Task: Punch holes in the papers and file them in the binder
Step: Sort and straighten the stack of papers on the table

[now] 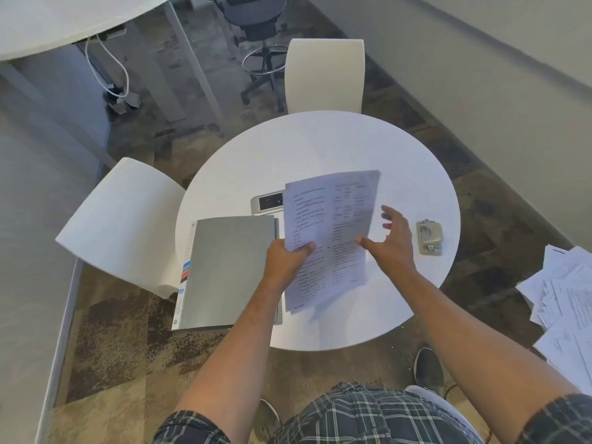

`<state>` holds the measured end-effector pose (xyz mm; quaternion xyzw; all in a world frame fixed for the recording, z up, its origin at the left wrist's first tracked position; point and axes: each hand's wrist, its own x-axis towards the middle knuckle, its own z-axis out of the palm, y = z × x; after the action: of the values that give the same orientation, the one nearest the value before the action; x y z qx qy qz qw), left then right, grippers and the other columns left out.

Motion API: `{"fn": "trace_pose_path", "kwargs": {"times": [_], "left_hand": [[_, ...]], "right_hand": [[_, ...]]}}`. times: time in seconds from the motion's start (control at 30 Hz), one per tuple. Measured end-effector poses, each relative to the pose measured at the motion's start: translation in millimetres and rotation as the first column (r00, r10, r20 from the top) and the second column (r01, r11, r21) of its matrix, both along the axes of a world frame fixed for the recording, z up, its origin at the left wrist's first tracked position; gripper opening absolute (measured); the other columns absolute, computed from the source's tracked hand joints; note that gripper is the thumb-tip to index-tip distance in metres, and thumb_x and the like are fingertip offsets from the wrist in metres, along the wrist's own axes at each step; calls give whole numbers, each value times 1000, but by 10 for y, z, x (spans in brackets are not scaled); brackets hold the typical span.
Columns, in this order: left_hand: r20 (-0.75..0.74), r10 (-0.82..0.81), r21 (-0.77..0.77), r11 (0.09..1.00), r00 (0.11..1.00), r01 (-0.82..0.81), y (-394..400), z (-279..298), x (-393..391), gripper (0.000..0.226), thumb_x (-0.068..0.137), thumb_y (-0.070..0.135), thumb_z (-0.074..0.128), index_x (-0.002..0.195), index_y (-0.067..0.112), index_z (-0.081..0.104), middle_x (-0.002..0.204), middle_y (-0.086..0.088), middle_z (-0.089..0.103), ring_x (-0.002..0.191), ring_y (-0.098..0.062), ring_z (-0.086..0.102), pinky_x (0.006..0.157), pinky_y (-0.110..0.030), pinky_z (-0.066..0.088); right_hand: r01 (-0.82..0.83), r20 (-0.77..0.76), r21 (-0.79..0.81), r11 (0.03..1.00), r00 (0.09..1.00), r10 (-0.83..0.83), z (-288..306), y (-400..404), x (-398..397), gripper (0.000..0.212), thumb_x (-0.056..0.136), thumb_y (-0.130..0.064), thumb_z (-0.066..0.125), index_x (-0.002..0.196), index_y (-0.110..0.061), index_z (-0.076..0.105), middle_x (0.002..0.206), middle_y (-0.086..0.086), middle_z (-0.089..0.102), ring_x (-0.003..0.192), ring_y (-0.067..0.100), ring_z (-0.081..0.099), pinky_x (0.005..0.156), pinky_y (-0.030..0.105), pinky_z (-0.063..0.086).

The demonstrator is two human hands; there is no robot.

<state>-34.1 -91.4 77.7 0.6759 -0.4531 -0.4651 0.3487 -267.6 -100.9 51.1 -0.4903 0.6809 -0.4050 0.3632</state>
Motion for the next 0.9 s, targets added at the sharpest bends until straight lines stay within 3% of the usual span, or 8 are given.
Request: {"fn": "trace_pose_path", "kwargs": {"times": [0.07,0.17,0.33,0.43,0.57,0.7,0.77,0.9], "left_hand": [[75,7,-5,1000,997,-7,-5,78,-82,20,91,28,77,103,11,76,94,-4,75,77,-21,73,63,-28,58],[204,-44,-67,996,978,59,38,141,-223,17,101,27,62,110,16,71,94,-2,71,75,-17,68,57,-22,49],[260,-232,-178,943,937,282,90,89,-396,56,93,35,60,149,31,52,149,7,55,124,-12,61,99,-34,56],[187,-354,-197,901,917,388,117,105,-444,74,89,37,70,157,37,39,163,13,32,122,-12,59,94,-23,53],[-13,-249,-266,934,968,237,70,170,-399,54,84,42,74,136,36,65,149,14,50,88,-8,66,81,-23,50],[19,-1,-243,970,1000,5,-100,137,-204,89,70,46,89,147,30,48,145,11,46,115,-10,58,91,-28,53],[-91,44,-158,986,995,-58,-197,163,-58,108,63,41,94,154,26,38,151,3,42,126,-12,51,97,-28,47],[-399,-42,-88,996,916,7,-298,243,191,72,62,19,94,128,15,62,122,-13,72,99,-13,74,83,-31,57]], "right_hand": [[-1,-8,-49,999,1000,1,90,6,86,71,78,-31,88,138,-29,52,127,-10,59,102,10,62,85,27,52],[-247,211,6,969,947,240,241,-11,222,43,88,-36,80,127,-24,67,113,-3,76,96,16,75,80,34,61],[-423,400,35,905,836,375,347,16,457,61,91,-41,76,144,-24,52,130,-2,69,115,18,70,95,38,59],[-307,387,6,952,878,280,405,-14,493,52,94,-38,73,140,-24,54,130,-5,68,113,19,69,96,37,59],[-176,478,-22,984,863,165,496,-66,371,26,103,-23,61,127,-18,69,113,-4,77,104,19,74,93,42,60],[-212,540,-70,975,813,216,557,-89,180,25,101,-15,64,123,-7,70,110,10,78,100,32,76,85,51,62],[-211,585,-101,972,778,230,569,-105,80,27,98,-13,67,122,-1,69,115,16,76,104,38,73,87,55,61],[-210,625,-157,965,736,262,576,-140,-65,30,87,-17,72,113,-2,72,117,20,73,106,39,70,90,57,57]]}}
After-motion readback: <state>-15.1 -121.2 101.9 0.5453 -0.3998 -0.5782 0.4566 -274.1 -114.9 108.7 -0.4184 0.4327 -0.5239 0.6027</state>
